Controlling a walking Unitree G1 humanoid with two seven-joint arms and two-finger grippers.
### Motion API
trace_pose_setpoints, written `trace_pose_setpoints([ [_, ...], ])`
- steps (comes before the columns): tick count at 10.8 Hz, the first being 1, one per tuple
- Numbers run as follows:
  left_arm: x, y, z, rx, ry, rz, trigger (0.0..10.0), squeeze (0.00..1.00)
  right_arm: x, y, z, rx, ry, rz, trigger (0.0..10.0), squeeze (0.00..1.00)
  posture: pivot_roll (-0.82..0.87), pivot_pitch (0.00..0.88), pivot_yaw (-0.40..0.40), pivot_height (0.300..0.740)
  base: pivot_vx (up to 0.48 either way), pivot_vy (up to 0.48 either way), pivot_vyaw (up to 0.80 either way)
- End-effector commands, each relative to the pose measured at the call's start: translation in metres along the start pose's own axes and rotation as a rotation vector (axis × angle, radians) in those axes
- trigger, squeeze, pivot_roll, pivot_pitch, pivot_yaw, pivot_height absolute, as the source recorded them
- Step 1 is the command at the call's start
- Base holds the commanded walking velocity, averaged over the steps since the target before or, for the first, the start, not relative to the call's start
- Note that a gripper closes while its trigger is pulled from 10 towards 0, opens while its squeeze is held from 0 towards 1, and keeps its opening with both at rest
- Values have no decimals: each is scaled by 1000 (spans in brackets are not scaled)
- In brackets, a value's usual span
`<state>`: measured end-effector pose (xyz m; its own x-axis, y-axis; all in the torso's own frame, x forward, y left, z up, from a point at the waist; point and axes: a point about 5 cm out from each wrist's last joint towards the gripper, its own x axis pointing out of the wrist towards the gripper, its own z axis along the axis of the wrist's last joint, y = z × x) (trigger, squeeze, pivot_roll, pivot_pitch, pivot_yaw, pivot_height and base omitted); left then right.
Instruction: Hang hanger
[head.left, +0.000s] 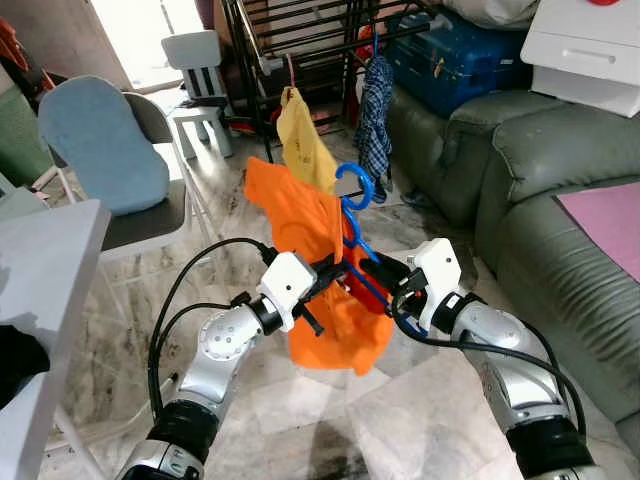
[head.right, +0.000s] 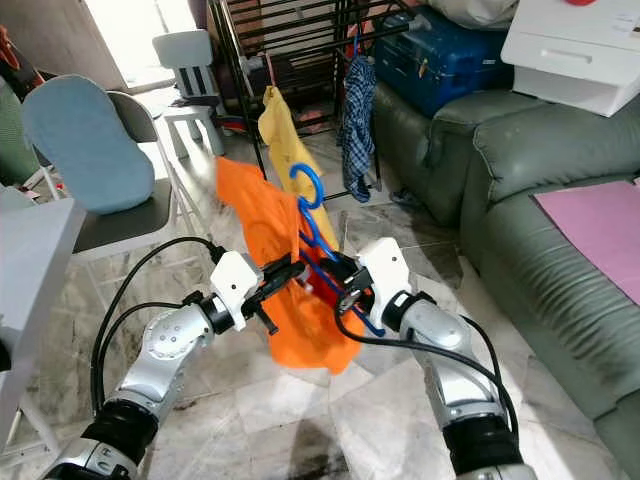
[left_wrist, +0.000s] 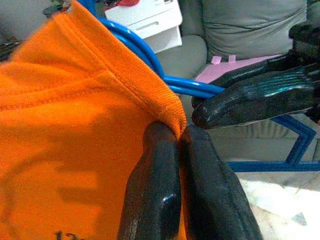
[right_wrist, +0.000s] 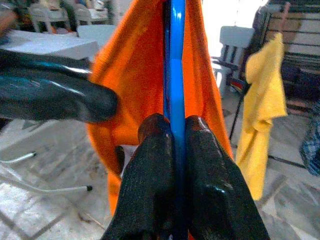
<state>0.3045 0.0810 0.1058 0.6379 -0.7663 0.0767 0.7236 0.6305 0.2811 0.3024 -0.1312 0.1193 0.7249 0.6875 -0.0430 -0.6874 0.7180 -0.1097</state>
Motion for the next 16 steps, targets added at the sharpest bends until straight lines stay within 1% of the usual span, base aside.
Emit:
trace_pose_setpoints([
  [1,-2,0,-4,10,28,-2,10000,0,2,6,10,-6,-55,26,10000,0,-232,0,119,740,0,0,0],
  [2,-1,0,-4,-5,24,11,10000,1000,0,8,7,-2,-54,28,10000,0,-232,0,119,740,0,0,0],
  [12,-1,0,-4,-5,24,11,10000,1000,0,8,7,-2,-54,28,10000,0,-232,0,119,740,0,0,0],
  [13,-25,-8,-25,28,100,-38,10000,1000,-13,3,-16,-70,10,27,10000,0,-207,0,111,740,0,0,0],
  [14,-38,-8,-34,56,144,-39,10000,1000,-21,0,-26,-88,45,29,10000,0,-207,0,107,740,0,0,0],
  [16,-40,-7,-36,67,153,-6,10000,1000,-29,-5,-30,-103,77,62,10000,0,-208,0,95,740,0,0,0],
])
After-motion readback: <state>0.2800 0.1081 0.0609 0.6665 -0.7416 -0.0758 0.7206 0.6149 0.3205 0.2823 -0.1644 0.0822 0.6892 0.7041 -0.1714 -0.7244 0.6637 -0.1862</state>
